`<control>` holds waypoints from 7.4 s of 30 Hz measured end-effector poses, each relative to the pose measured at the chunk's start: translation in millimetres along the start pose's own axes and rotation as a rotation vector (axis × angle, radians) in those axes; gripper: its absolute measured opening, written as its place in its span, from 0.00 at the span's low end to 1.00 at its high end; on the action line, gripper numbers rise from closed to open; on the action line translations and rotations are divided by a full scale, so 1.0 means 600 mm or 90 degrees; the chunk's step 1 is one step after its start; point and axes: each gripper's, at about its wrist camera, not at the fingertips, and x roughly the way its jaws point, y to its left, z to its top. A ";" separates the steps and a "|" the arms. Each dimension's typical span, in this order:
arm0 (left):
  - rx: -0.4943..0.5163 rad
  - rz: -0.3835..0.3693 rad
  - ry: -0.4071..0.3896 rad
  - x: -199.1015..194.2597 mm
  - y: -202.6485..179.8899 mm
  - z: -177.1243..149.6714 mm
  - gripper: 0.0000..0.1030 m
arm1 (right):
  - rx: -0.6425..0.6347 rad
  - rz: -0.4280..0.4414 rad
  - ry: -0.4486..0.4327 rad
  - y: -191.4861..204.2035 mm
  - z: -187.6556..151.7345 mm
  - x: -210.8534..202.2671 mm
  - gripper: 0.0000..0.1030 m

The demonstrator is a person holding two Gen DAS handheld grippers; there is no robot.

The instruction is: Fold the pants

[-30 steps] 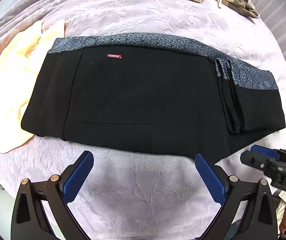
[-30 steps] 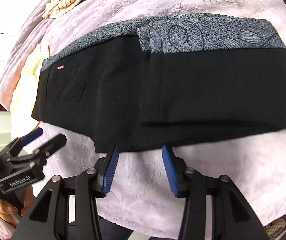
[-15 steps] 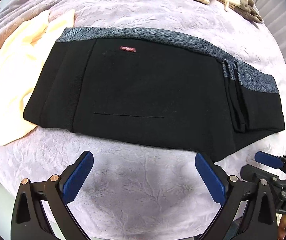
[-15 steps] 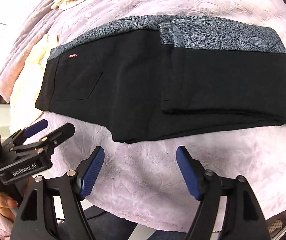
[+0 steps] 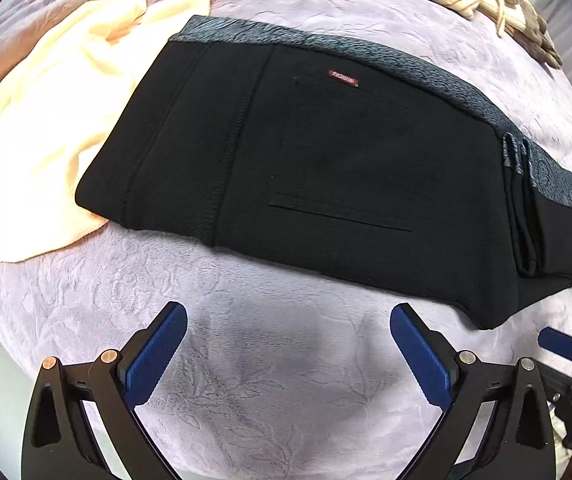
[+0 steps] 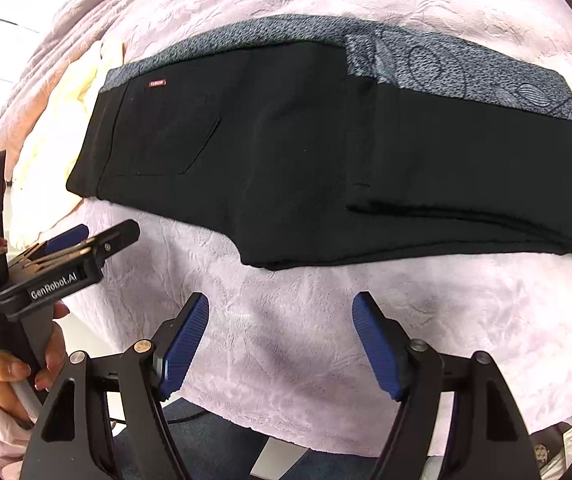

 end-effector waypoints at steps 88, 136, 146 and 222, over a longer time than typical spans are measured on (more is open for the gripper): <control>0.172 0.283 -0.313 0.013 -0.023 0.020 0.41 | -0.382 -0.025 0.272 0.464 0.297 0.137 0.16; 0.626 0.048 -0.275 0.030 -0.647 -0.171 0.51 | 0.199 0.315 -0.060 -0.482 0.043 -0.026 0.21; 0.451 0.043 -0.267 -0.044 -0.509 -0.091 0.54 | 0.184 0.265 -0.091 -0.451 0.031 -0.050 0.20; 0.160 0.010 -0.072 0.047 -0.301 0.111 1.00 | 0.128 0.027 -0.139 -0.354 0.031 -0.084 0.72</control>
